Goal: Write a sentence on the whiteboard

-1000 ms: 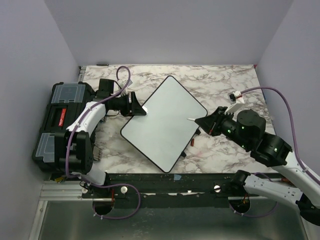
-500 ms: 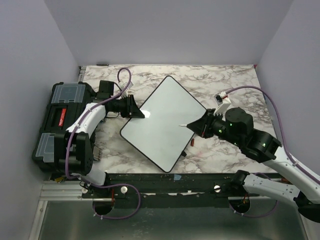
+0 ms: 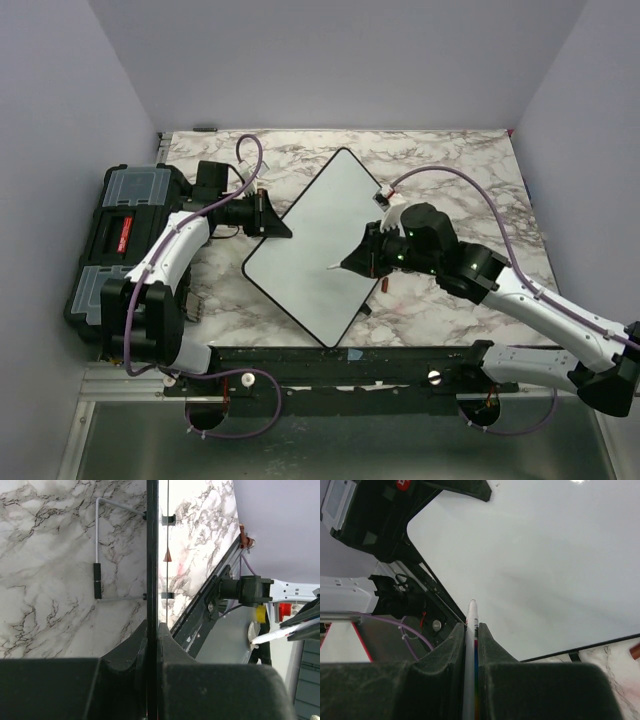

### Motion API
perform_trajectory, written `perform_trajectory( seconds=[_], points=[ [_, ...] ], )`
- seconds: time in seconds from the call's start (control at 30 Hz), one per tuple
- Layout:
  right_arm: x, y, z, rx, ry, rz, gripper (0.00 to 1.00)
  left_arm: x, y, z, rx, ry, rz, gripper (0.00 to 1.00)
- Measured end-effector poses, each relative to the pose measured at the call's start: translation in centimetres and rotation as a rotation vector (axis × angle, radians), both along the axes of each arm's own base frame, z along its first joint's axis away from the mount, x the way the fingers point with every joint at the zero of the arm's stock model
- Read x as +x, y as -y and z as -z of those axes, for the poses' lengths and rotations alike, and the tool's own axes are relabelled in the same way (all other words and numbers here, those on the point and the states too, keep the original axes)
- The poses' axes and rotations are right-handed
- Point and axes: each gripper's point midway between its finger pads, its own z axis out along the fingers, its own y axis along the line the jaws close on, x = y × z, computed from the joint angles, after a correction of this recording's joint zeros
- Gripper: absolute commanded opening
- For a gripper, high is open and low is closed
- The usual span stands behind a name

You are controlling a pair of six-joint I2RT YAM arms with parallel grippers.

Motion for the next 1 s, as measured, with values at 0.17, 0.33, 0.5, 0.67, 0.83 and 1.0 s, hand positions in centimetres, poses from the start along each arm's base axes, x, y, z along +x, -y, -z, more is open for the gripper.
perform_trajectory(
  seconds=[0.17, 0.33, 0.5, 0.67, 0.83, 1.0],
  points=[
    [-0.5, -2.8, 0.2, -0.038, 0.044, -0.097, 0.01, -0.4, 0.3, -0.5, 0.022, 0.026, -0.003, 0.00],
    [-2.3, -6.4, -0.2, -0.065, 0.118, -0.208, 0.01, -0.4, 0.4, -0.6, 0.034, 0.029, -0.009, 0.00],
    [-2.8, -8.3, 0.6, -0.095, 0.158, -0.245, 0.01, -0.5, 0.7, -0.9, 0.056, 0.048, -0.019, 0.00],
    [-2.0, -9.5, 1.0, -0.099, 0.196, -0.223, 0.01, -0.7, 1.1, -1.6, 0.082, 0.071, -0.033, 0.00],
    [-1.2, -10.5, -0.1, -0.059, 0.252, -0.184, 0.01, -0.7, 1.3, -1.7, 0.097, 0.077, -0.042, 0.00],
    [-0.1, -11.0, -1.7, -0.012, 0.301, -0.139, 0.01, -0.7, 1.4, -2.3, 0.116, 0.086, -0.042, 0.00]
  ],
)
